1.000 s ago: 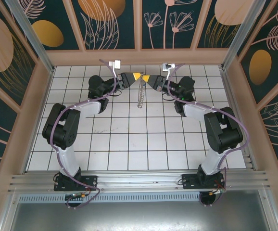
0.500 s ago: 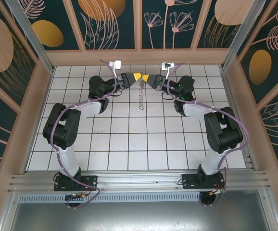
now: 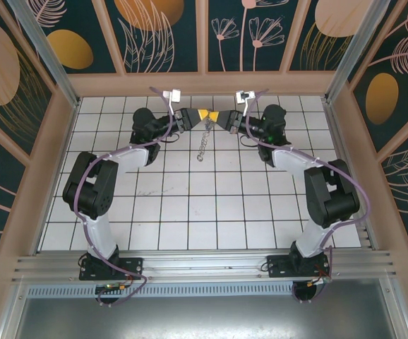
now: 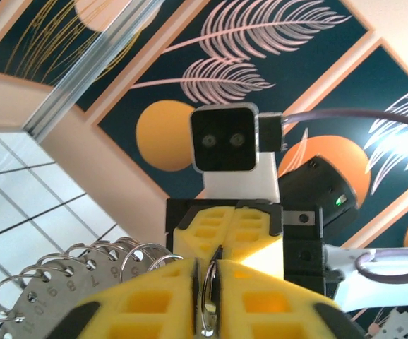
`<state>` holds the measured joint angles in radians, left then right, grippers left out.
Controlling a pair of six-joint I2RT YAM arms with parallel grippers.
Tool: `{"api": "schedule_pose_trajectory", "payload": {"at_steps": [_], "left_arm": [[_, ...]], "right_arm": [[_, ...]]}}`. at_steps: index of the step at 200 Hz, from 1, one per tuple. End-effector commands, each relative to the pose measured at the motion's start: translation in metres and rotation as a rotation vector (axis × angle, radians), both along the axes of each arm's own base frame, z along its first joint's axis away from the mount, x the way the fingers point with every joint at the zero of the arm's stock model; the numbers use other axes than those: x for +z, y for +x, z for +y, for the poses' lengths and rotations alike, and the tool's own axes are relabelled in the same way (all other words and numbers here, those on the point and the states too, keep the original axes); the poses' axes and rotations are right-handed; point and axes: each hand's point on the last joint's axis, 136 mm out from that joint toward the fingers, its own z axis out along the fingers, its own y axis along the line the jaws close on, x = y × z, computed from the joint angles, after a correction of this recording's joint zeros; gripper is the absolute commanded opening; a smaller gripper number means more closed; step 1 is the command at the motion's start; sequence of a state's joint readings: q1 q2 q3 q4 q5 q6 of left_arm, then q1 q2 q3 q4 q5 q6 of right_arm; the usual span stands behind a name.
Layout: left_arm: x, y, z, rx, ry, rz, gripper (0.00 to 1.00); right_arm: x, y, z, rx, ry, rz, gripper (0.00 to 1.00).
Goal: Put the keys on the keyring
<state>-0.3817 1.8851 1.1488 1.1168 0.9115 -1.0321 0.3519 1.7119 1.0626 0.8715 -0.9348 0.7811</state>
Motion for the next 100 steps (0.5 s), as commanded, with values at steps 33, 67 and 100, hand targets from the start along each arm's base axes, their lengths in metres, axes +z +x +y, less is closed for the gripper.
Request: {"api": "schedule_pose_trajectory", "payload": {"at_steps": [33, 67, 100], "left_arm": [[0.009, 0.01, 0.012, 0.028, 0.193, -0.142, 0.29], [0.002, 0.005, 0.006, -0.063, 0.217, -0.149, 0.32], [0.006, -0.003, 0.003, -0.132, 0.195, -0.155, 0.32]], "right_arm": [[0.002, -0.006, -0.019, 0.138, -0.211, -0.175, 0.0], [0.005, -0.008, -0.028, 0.23, -0.207, -0.193, 0.0], [0.009, -0.015, -0.02, 0.317, -0.205, -0.215, 0.0]]}}
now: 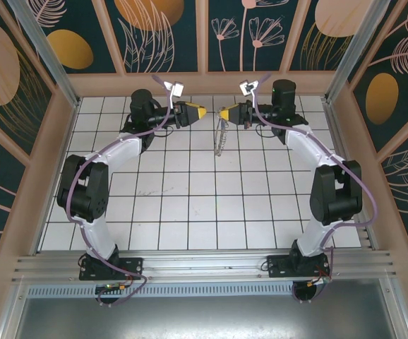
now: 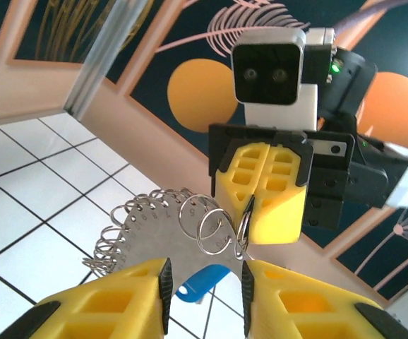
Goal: Put the keys on the keyring
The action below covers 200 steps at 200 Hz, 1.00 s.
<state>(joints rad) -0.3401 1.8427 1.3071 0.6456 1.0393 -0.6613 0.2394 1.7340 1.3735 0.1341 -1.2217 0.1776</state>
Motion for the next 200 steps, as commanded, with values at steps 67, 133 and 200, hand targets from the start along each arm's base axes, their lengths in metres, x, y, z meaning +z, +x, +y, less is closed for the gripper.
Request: {"api": "schedule_pose_trajectory", "payload": {"at_steps": [67, 133, 200], "left_arm": [[0.004, -0.023, -0.009, -0.14, -0.021, -0.03, 0.27], [-0.004, -0.027, -0.016, -0.16, -0.018, -0.014, 0.28], [-0.013, -0.026, -0.016, -0.149, -0.01, -0.006, 0.26]], "right_arm": [[0.004, -0.015, 0.028, 0.17, 0.003, -0.035, 0.0], [0.004, -0.014, 0.032, 0.166, 0.007, -0.035, 0.0], [0.005, -0.013, 0.025, 0.143, 0.007, -0.041, 0.0]]}}
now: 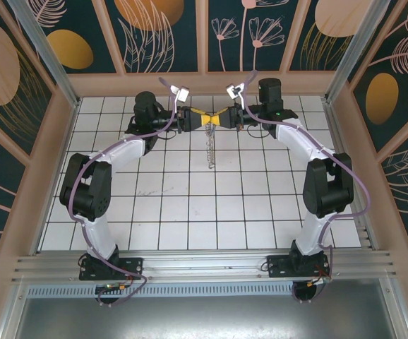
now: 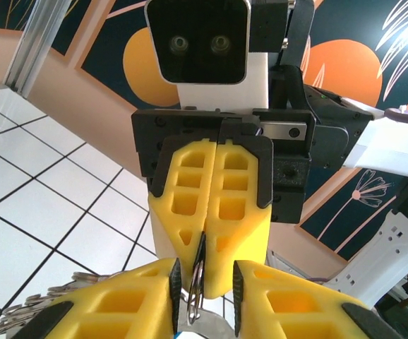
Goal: Put the keys on the keyring
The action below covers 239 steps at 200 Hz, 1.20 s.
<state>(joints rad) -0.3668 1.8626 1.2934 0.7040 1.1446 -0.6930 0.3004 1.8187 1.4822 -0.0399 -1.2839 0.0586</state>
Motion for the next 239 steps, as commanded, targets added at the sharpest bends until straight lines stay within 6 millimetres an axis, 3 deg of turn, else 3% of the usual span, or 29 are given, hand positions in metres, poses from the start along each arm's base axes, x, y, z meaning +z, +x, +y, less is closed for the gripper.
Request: {"api": "schedule_pose_trajectory", "payload": {"at_steps": [1, 47, 129, 159, 179, 206, 226, 239], "left_arm": [[-0.007, -0.002, -0.002, -0.016, -0.002, -0.012, 0.26], [-0.004, -0.005, -0.003, -0.035, -0.014, -0.02, 0.2], [-0.003, -0.009, -0.012, -0.056, -0.016, -0.025, 0.2], [0.002, -0.007, -0.012, -0.04, -0.024, -0.04, 0.14], [0.005, -0.006, -0.011, -0.028, -0.033, -0.047, 0.0], [0.01, -0.006, -0.01, -0.015, -0.05, -0.058, 0.0], [0.016, -0.009, -0.008, -0.014, -0.064, -0.072, 0.0], [0.019, -0.01, -0.008, -0.006, -0.07, -0.077, 0.0]], "right_arm": [[0.017, -0.001, -0.003, 0.01, 0.032, -0.072, 0.0], [0.019, 0.0, -0.004, 0.005, 0.043, -0.071, 0.0], [0.018, -0.002, 0.001, 0.015, 0.048, -0.064, 0.0], [0.017, -0.002, 0.001, 0.014, 0.046, -0.062, 0.0], [0.018, -0.002, 0.001, 0.015, 0.046, -0.063, 0.0], [0.021, -0.002, 0.0, 0.004, 0.045, -0.068, 0.0], [0.028, -0.002, -0.005, -0.012, 0.054, -0.081, 0.21], [0.032, -0.003, -0.009, -0.029, 0.06, -0.092, 0.29]]}}
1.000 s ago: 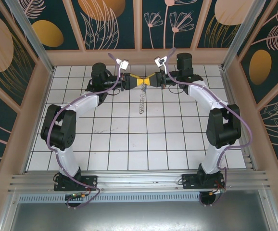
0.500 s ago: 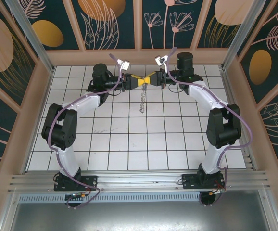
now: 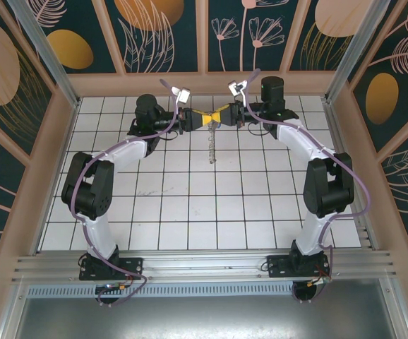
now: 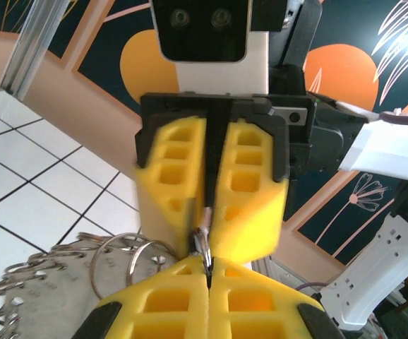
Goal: Put the keys on the keyring
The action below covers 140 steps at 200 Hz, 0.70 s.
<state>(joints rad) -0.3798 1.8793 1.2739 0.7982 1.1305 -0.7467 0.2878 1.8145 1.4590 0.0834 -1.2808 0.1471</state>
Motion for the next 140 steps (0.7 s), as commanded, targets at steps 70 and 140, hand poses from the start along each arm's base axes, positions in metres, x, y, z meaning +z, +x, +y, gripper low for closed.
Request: {"api": "schedule_pose_trajectory", "payload": {"at_steps": [70, 140], "left_arm": [[0.032, -0.016, 0.0, -0.01, -0.064, -0.105, 0.0], [0.045, -0.021, 0.002, -0.01, -0.075, -0.13, 0.0]], "right_arm": [[0.036, -0.007, -0.036, -0.179, 0.076, -0.101, 0.36], [0.004, 0.0, -0.045, -0.415, 0.077, -0.077, 0.43]]}}
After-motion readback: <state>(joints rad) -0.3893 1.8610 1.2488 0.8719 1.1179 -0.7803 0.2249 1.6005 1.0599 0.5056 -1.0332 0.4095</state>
